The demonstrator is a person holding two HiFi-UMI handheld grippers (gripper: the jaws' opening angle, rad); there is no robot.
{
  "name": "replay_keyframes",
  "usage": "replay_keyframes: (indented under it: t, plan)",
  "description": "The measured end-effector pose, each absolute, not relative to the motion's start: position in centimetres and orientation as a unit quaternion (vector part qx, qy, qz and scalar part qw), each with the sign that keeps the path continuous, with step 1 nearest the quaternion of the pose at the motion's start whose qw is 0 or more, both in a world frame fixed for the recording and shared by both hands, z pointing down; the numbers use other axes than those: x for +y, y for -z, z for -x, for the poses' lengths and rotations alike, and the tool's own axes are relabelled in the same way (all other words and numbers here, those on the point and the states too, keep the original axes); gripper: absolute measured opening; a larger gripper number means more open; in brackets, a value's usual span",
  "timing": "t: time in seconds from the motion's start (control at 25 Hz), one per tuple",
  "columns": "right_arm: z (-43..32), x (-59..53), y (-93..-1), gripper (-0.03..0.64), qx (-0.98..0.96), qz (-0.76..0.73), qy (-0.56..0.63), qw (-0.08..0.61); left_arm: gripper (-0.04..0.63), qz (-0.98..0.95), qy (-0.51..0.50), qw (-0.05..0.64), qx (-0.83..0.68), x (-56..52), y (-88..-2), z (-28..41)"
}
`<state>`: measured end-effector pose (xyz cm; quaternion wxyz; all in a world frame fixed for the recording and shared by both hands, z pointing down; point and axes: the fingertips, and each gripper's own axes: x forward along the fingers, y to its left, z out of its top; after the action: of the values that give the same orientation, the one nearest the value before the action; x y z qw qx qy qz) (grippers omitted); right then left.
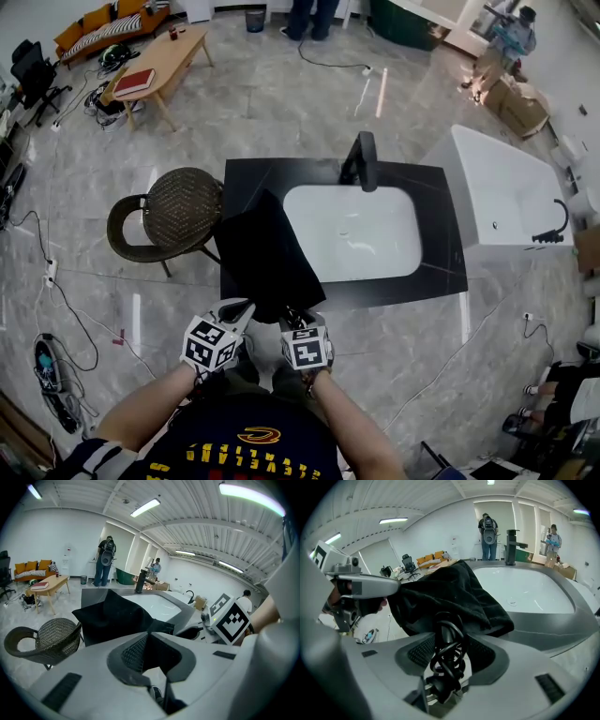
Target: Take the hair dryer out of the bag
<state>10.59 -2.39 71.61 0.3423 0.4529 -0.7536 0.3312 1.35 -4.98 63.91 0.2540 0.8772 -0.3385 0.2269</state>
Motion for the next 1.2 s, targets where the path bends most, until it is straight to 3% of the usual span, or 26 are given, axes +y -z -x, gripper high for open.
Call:
replay_keyframes:
  t: [0.16, 0.28, 0.36, 0.76, 0.84, 1.2]
  plan:
    - [-10.3, -2.7, -71.6, 0.203, -0.750, -0.451, -0.302, 0.377, 0.021, -0.878, -0.227, 0.248, -0.340, -4.8, -63.6, -1.5]
    - [-10.3, -2.7, -71.4, 0.285, -0.752, -0.435, -0.321, 0.378, 0.021, -0.881, -0.228, 0.239, -0.340, -4.6, -63.1, -1.7]
    - [-10.0, -2.4, -70.7, 0.298, -0.751, -0.417, -0.344, 0.380, 0.021, -0.883, -0.229, 0.230, -0.338, -4.5, -62.9, -1.7]
    - [-7.1, -5.8, -72.5, 0.296, -0.739, -0.393, -0.354, 0.417, 0.021, -0.889, -0.228, 0.228, -0.326, -3.5, -62.9, -2.4]
    - [-7.1, -5.8, -72.6, 0.257, -0.738, -0.387, -0.358, 0.422, 0.023, -0.887, -0.233, 0.231, -0.325, -3.2, -63.4, -2.3]
    - [-8.7, -2.4, -71.5, 0.244, -0.726, -0.387, -0.375, 0.427, 0.023, -0.892, -0.258, 0.229, -0.291, -2.6, -65.1, -2.9]
